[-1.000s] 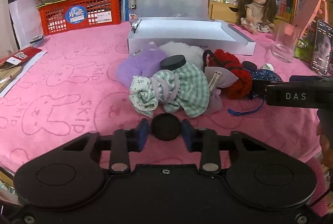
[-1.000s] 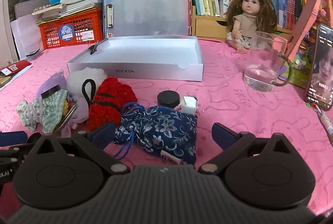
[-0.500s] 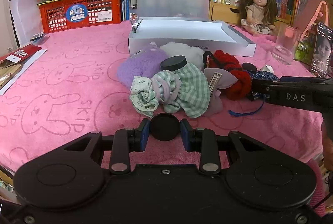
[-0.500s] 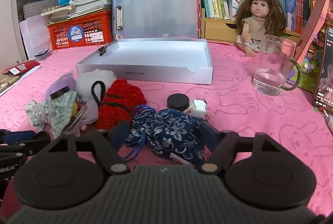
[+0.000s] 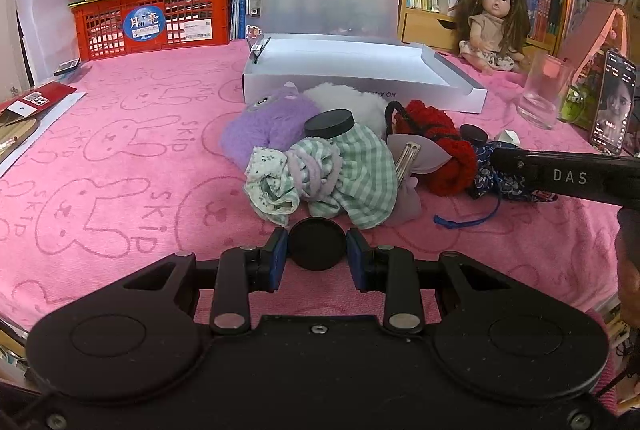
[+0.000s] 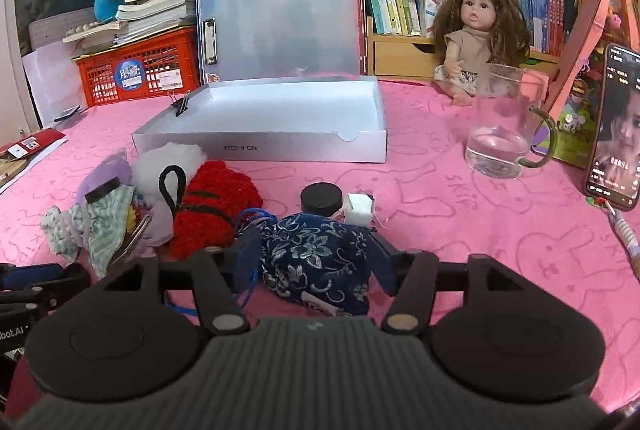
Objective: Organize objects
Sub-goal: 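Carry the black lid and blue pouch over the white box tray with both tools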
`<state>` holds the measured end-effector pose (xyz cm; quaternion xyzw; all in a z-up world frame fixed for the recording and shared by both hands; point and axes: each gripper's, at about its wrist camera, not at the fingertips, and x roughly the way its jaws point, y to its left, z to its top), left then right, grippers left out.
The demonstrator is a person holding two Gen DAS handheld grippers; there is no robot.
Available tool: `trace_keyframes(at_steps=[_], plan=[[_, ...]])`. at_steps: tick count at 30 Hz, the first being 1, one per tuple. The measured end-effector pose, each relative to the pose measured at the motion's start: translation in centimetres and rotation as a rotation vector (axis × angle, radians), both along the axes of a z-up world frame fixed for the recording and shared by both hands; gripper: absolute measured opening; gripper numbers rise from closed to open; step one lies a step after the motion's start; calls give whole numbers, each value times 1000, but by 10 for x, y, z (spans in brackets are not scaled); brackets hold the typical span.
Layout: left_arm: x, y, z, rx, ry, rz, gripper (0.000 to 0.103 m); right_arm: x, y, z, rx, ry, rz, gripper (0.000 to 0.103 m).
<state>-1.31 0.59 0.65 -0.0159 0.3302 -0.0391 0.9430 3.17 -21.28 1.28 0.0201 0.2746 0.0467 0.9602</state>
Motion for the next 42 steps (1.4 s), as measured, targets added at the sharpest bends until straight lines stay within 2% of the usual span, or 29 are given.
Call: trace_keyframes(at_steps=[5, 11, 15, 16, 17, 20, 23, 31, 35, 42], plan=[[0, -2, 1, -4, -4, -7, 30, 6, 6, -4, -5, 10, 25, 84], [1, -3, 2, -6, -7, -15, 30, 15, 15, -13, -51, 21, 27, 89], [1, -3, 2, -14, -10, -18, 30, 19, 10, -21, -20, 44, 22, 90], [1, -3, 3, -15, -10, -20, 30, 18, 10, -21, -27, 44, 25, 89], [0, -3, 4, -19, -7, -23, 30, 17, 11, -20, -31, 45, 27, 81], [-3, -4, 13, -27, -23, -52, 30, 11, 9, -15, 10, 49, 26, 69], [-7, -7, 23, -26, -59, -81, 30, 4, 4, -9, 52, 45, 29, 65], [6, -4, 50, -57, -111, -107, 30, -2, -4, 21, 80, -12, 45, 63], [30, 7, 65, -105, -111, -87, 30, 8, -8, 35, 102, -27, 58, 63], [92, 17, 86, -102, -136, -18, 30, 46, -19, 57, 163, -20, 66, 63]])
